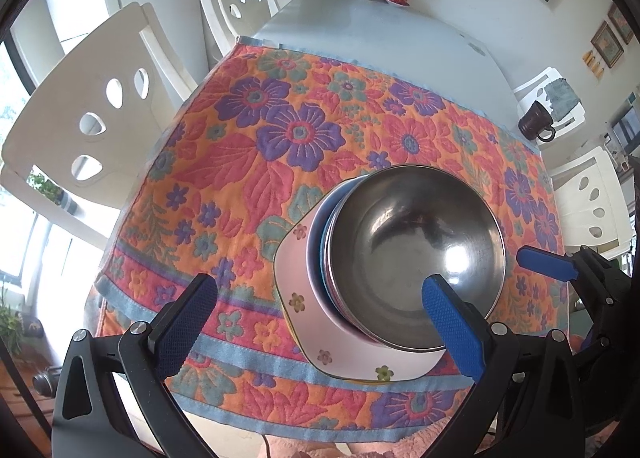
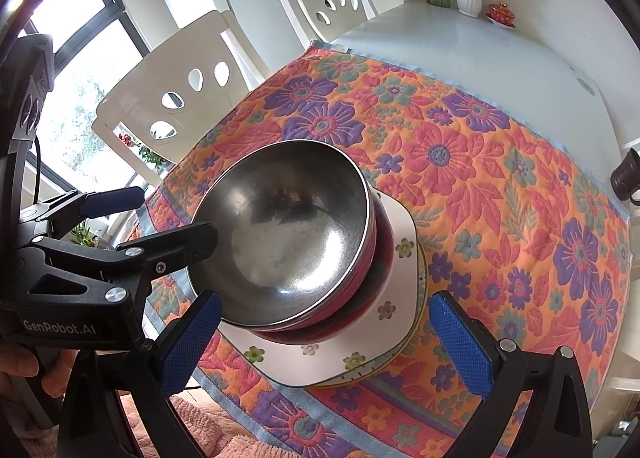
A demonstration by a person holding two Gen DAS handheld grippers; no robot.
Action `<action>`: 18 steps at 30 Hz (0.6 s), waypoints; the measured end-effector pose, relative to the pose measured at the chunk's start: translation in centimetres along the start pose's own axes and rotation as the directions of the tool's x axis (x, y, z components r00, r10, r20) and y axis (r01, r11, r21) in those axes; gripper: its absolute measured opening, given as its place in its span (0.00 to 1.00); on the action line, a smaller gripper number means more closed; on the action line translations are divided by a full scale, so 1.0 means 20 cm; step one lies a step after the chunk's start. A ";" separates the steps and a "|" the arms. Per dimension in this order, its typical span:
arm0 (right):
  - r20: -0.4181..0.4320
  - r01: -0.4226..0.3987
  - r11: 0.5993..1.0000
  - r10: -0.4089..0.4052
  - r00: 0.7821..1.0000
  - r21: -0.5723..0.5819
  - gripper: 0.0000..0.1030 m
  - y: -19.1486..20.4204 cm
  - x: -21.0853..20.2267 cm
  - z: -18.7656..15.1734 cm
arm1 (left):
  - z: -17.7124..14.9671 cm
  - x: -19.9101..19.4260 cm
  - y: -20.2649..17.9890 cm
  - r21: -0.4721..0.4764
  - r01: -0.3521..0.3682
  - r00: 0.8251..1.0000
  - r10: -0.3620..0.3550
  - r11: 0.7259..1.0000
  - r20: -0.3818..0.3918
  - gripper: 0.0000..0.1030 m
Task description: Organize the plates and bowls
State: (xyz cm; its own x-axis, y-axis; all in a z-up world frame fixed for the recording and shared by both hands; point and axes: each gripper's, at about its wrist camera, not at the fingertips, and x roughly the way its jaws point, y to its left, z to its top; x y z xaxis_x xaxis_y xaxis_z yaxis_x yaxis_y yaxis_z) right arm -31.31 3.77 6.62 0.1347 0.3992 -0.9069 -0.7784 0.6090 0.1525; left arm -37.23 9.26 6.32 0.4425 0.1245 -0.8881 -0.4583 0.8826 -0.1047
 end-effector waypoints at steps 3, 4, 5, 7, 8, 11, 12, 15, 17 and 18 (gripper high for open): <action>0.003 0.005 1.000 -0.005 1.000 0.005 1.00 -0.01 -0.01 -0.01 | 0.00 0.01 -0.01 -0.004 0.008 1.000 -0.009 1.000 -0.006 0.99; 0.005 0.005 1.000 -0.005 1.000 0.007 1.00 -0.02 -0.01 -0.01 | 0.00 0.01 -0.01 -0.006 0.010 1.000 -0.010 1.000 -0.006 0.99; 0.008 0.005 1.000 -0.005 1.000 0.009 1.00 -0.03 -0.02 -0.01 | 0.00 0.01 -0.01 -0.008 0.009 1.000 -0.009 1.000 -0.007 0.99; 0.013 0.005 1.000 -0.005 1.000 0.008 1.00 -0.04 -0.02 -0.02 | 0.01 0.01 -0.01 -0.014 0.012 1.000 -0.012 1.000 -0.009 0.99; 0.013 0.004 1.000 -0.004 1.000 0.007 1.00 -0.04 -0.02 -0.02 | 0.01 0.02 -0.01 -0.015 0.014 1.000 -0.014 1.000 -0.010 0.99; 0.016 0.004 1.000 -0.004 1.000 0.001 1.00 -0.05 -0.03 -0.02 | 0.01 0.02 -0.02 -0.015 0.011 1.000 -0.011 1.000 -0.008 0.99; 0.017 0.005 1.000 -0.005 1.000 -0.001 1.00 -0.05 -0.03 -0.02 | 0.01 0.02 -0.03 -0.014 0.009 1.000 -0.009 1.000 -0.005 0.99; 0.014 0.008 1.000 -0.008 1.000 0.000 1.00 -0.06 -0.03 -0.02 | 0.02 0.03 -0.04 -0.006 -0.006 1.000 0.005 1.000 -0.006 0.99; 0.008 0.008 1.000 -0.008 1.000 0.004 1.00 -0.07 -0.03 -0.02 | 0.02 0.04 -0.06 0.000 -0.014 1.000 0.014 1.000 -0.020 0.99; 0.003 0.010 1.000 -0.011 1.000 0.007 1.00 -0.07 -0.02 -0.02 | 0.02 0.05 -0.06 0.003 -0.028 0.999 0.028 1.000 -0.029 0.99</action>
State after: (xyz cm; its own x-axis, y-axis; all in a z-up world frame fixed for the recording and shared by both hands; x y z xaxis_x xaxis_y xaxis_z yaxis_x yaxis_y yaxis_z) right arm -30.54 2.37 6.66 0.1450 0.3951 -0.9071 -0.7729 0.6176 0.1455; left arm -35.84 8.44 5.74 0.4069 0.1359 -0.9033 -0.4679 0.8803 -0.0783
